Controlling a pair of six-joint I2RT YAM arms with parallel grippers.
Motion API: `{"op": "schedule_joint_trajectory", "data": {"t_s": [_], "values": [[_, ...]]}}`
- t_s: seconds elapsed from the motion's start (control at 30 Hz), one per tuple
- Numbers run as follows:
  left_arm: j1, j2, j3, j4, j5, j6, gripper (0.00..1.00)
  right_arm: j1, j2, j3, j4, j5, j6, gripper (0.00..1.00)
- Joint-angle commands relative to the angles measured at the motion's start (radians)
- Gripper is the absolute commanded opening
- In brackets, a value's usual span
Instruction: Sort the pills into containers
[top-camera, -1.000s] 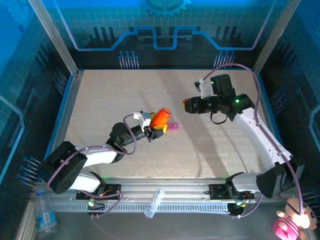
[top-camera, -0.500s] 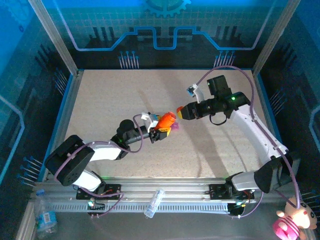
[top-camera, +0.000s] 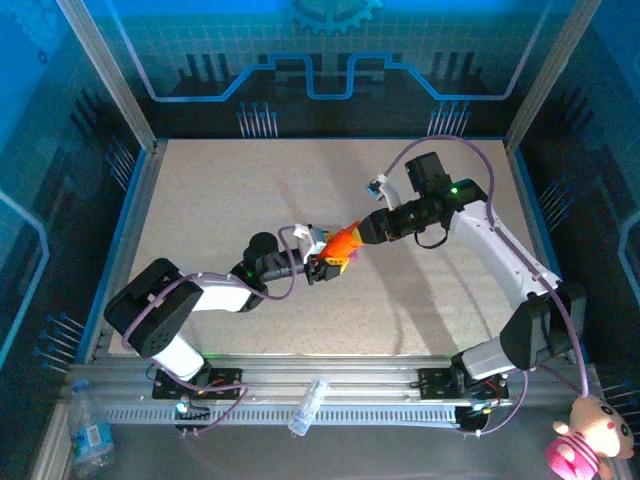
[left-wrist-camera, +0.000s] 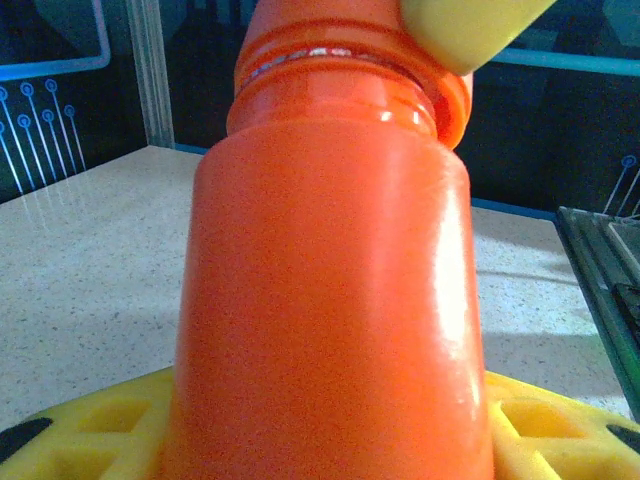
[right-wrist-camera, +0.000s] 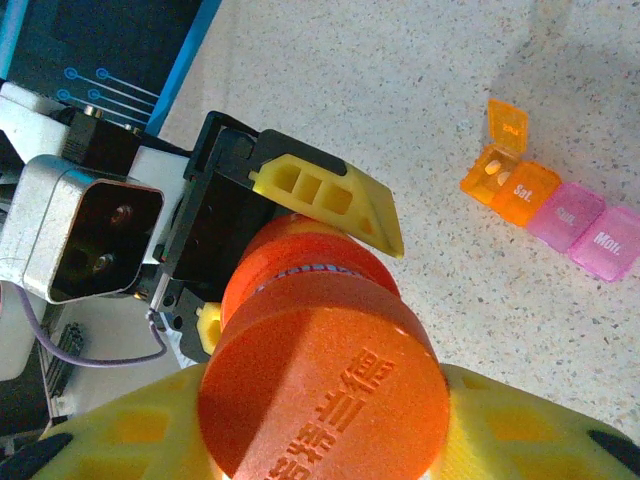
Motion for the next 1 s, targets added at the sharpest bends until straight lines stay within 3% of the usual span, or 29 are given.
{"op": "schedule_joint_trajectory", "data": {"t_s": [0.0, 0.97], "values": [[-0.006, -0.003, 0.028, 0.043, 0.053, 0.032, 0.0, -0.01, 0.015, 0.042, -0.037, -0.027, -0.022, 0.42], [-0.004, -0.055, 0.02, 0.02, 0.072, 0.069, 0.0, -0.004, -0.01, -0.054, -0.038, -0.113, -0.058, 0.41]]}}
